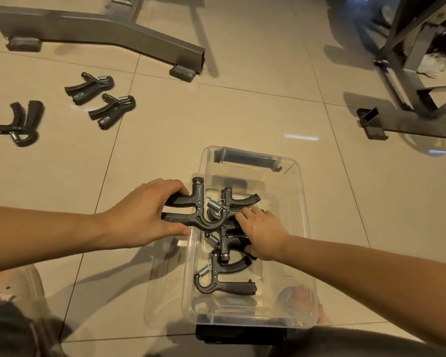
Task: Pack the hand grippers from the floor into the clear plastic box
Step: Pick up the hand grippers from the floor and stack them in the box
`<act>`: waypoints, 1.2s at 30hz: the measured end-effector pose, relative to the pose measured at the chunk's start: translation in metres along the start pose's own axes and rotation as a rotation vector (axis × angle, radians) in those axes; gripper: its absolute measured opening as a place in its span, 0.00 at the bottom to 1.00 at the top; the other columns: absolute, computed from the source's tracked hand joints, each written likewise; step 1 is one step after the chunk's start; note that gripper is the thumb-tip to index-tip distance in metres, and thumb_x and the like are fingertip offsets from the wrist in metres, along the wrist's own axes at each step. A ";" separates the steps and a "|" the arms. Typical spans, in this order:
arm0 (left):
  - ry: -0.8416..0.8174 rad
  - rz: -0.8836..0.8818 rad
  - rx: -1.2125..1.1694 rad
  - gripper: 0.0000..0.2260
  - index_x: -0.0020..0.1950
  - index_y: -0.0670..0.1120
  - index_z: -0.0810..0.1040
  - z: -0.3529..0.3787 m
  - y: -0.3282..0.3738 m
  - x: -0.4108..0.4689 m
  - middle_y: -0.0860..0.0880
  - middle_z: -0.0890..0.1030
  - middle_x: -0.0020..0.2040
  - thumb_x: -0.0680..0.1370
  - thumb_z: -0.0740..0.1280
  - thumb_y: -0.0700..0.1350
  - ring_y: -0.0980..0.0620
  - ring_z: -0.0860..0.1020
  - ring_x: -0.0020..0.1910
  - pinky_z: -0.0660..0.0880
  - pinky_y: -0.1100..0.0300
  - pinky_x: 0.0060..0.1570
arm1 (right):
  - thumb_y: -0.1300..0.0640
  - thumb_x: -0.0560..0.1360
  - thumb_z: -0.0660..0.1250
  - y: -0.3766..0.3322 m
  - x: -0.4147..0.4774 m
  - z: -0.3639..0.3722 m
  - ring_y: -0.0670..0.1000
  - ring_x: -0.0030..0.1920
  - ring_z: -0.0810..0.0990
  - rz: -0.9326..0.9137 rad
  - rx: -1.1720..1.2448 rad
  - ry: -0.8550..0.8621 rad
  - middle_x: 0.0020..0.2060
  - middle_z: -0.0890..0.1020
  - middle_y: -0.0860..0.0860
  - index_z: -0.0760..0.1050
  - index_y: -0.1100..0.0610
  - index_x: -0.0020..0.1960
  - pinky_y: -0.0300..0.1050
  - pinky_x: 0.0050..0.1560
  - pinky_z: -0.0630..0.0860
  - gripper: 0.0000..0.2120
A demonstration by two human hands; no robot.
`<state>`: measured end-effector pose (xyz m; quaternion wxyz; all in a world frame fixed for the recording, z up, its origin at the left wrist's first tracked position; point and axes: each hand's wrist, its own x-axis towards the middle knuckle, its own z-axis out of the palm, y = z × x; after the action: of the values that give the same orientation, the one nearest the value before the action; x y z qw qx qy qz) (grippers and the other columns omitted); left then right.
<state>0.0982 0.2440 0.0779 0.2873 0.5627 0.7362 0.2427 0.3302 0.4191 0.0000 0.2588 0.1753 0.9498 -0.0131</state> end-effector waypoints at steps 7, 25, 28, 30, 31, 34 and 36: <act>0.006 -0.009 0.002 0.24 0.57 0.55 0.75 0.001 0.000 0.000 0.60 0.77 0.49 0.66 0.80 0.59 0.59 0.75 0.51 0.75 0.54 0.55 | 0.43 0.70 0.76 -0.004 0.006 0.009 0.58 0.62 0.74 0.008 -0.088 -0.027 0.62 0.74 0.55 0.66 0.57 0.68 0.54 0.57 0.77 0.34; 0.196 -0.079 0.025 0.22 0.53 0.54 0.75 -0.008 0.013 0.004 0.60 0.77 0.46 0.66 0.79 0.59 0.54 0.75 0.48 0.74 0.52 0.50 | 0.56 0.81 0.68 -0.027 -0.021 -0.122 0.55 0.36 0.81 0.203 1.666 0.244 0.37 0.80 0.58 0.77 0.65 0.55 0.44 0.33 0.79 0.11; 0.195 -0.063 0.037 0.23 0.53 0.54 0.75 -0.005 0.017 0.004 0.60 0.77 0.46 0.66 0.79 0.60 0.55 0.75 0.48 0.73 0.54 0.48 | 0.56 0.79 0.70 -0.030 -0.021 -0.119 0.52 0.35 0.81 0.283 1.578 0.274 0.40 0.79 0.58 0.77 0.62 0.54 0.45 0.32 0.79 0.09; 0.203 -0.044 0.037 0.22 0.53 0.54 0.76 -0.004 0.021 0.004 0.59 0.78 0.46 0.66 0.79 0.60 0.56 0.75 0.48 0.72 0.55 0.48 | 0.56 0.79 0.70 -0.028 -0.022 -0.118 0.52 0.36 0.82 0.310 1.579 0.248 0.43 0.80 0.58 0.78 0.61 0.52 0.45 0.34 0.80 0.07; 0.201 -0.037 0.040 0.22 0.53 0.54 0.76 -0.003 0.023 0.003 0.59 0.78 0.46 0.66 0.79 0.60 0.56 0.75 0.48 0.72 0.56 0.48 | 0.58 0.80 0.69 -0.027 -0.023 -0.118 0.53 0.36 0.82 0.305 1.607 0.232 0.43 0.81 0.59 0.78 0.61 0.51 0.45 0.34 0.81 0.06; 0.147 -0.041 0.004 0.22 0.54 0.56 0.76 -0.006 0.027 0.004 0.60 0.79 0.47 0.67 0.77 0.63 0.59 0.76 0.48 0.73 0.59 0.47 | 0.60 0.81 0.67 -0.022 -0.026 -0.119 0.54 0.37 0.83 0.278 1.600 0.259 0.43 0.83 0.63 0.78 0.62 0.50 0.44 0.36 0.81 0.04; 0.065 -0.056 -0.121 0.16 0.54 0.56 0.79 -0.014 0.029 0.008 0.58 0.82 0.45 0.72 0.73 0.64 0.59 0.79 0.45 0.76 0.58 0.46 | 0.61 0.81 0.66 -0.013 -0.026 -0.119 0.54 0.38 0.83 0.261 1.520 0.300 0.45 0.83 0.65 0.79 0.62 0.50 0.45 0.38 0.82 0.05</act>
<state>0.1068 0.2583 0.1058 0.3036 0.5152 0.7446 0.2966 0.2885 0.4122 0.1148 -0.0637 0.4143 0.6767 -0.6053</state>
